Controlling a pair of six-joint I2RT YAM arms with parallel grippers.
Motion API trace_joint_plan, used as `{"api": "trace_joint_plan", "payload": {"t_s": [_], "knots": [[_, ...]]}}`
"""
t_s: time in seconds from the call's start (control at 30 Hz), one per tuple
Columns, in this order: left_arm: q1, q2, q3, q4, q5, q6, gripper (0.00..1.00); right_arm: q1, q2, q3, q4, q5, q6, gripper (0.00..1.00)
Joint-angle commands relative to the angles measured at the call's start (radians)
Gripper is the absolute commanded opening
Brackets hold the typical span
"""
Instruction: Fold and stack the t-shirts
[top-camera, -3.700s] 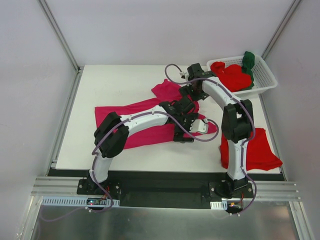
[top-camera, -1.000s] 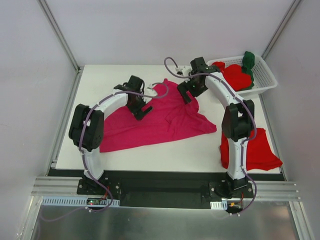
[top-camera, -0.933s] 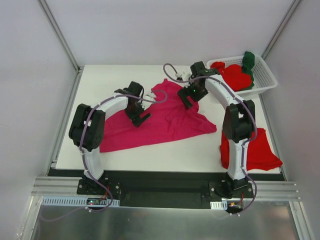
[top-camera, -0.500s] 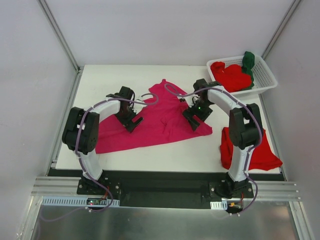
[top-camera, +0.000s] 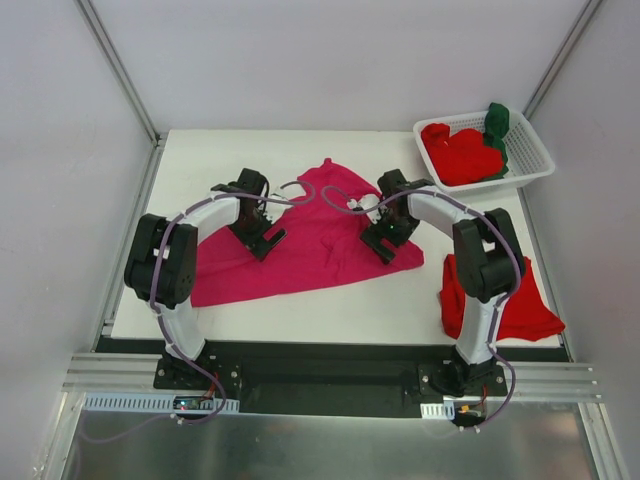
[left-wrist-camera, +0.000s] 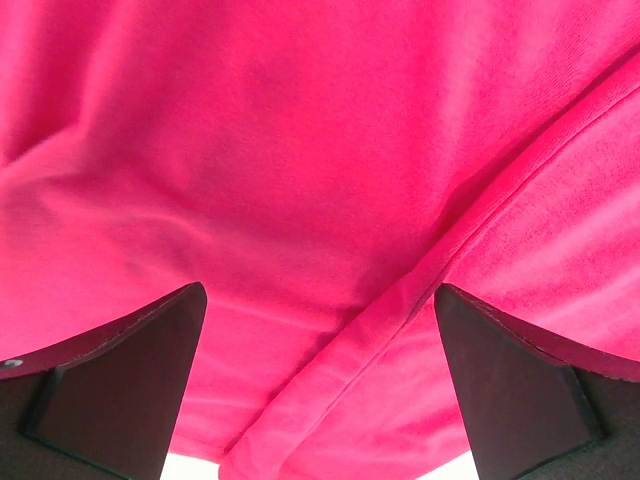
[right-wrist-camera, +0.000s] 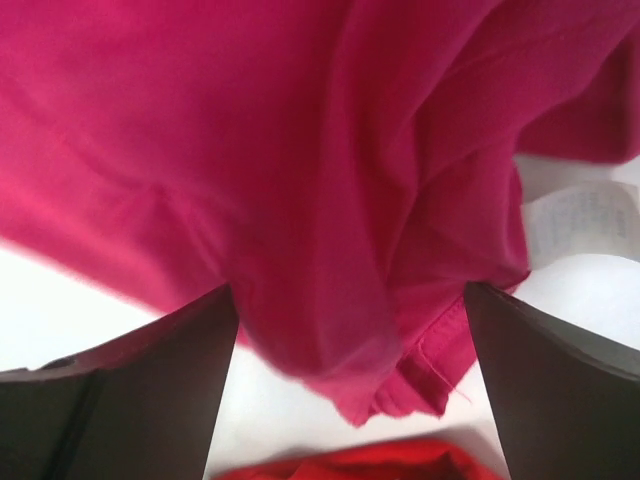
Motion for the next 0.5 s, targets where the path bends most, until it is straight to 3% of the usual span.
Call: {"api": "trace_joint_plan", "payload": {"t_s": [0.0, 0.27, 0.47], "knots": [[0.012, -0.052, 0.056, -0.048, 0.021, -0.015, 0.99, 0.032, -0.017, -0.023, 0.207, 0.222, -0.034, 0.96], [0.01, -0.053, 0.061, -0.058, 0.057, -0.04, 0.99, 0.053, -0.086, -0.152, 0.21, 0.316, -0.058, 0.96], [0.006, -0.071, 0.03, -0.068, 0.061, -0.041, 0.99, 0.07, -0.1, -0.125, 0.131, 0.307, -0.015, 0.96]]}}
